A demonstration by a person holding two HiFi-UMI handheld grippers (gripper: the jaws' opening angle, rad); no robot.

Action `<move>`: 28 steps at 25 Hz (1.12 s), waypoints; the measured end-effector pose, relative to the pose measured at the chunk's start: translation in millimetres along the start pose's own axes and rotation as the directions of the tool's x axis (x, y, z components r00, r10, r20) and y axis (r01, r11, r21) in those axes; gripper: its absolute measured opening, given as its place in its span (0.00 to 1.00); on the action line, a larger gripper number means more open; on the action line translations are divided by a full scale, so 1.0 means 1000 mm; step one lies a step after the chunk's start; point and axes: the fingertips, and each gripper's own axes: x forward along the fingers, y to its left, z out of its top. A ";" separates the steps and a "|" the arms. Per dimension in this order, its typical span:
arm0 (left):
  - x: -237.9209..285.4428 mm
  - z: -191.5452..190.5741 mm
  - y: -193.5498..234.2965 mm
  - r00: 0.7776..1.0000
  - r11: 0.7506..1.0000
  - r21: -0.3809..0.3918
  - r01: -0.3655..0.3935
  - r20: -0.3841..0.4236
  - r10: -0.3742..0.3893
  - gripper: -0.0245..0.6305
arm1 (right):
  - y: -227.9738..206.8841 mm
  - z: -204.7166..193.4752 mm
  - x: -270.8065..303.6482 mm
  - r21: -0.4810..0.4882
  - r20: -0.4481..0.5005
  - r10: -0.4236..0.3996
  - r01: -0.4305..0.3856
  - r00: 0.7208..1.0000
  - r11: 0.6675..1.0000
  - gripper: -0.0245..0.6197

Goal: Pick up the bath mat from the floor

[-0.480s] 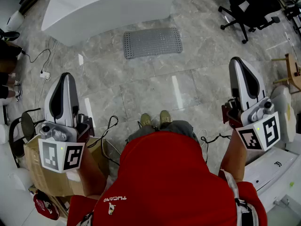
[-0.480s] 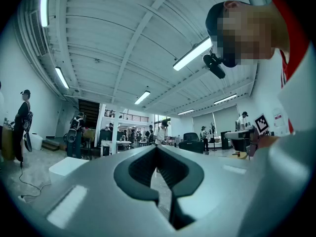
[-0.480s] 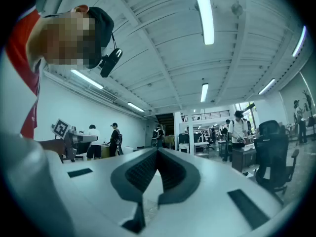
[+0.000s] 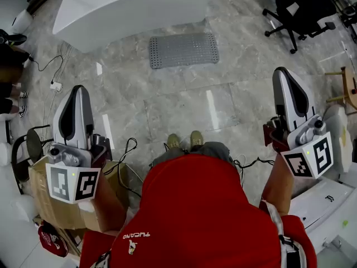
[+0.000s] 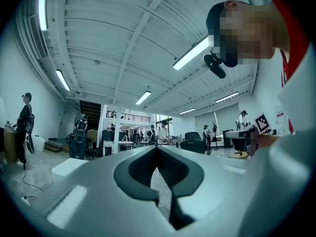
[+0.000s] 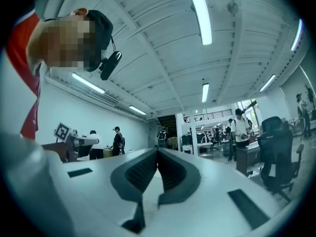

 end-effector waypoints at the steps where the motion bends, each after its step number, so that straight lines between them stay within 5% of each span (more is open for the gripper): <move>1: 0.000 0.000 0.000 1.000 1.000 0.000 -0.004 -0.001 0.004 0.04 | -0.002 0.000 0.000 0.011 0.004 0.005 -0.005 1.000 1.000 0.04; 28: 0.058 -0.006 -0.039 0.995 0.994 0.052 -0.096 -0.014 0.097 0.04 | -0.108 -0.024 -0.018 -0.028 -0.036 -0.025 0.024 0.999 0.999 0.04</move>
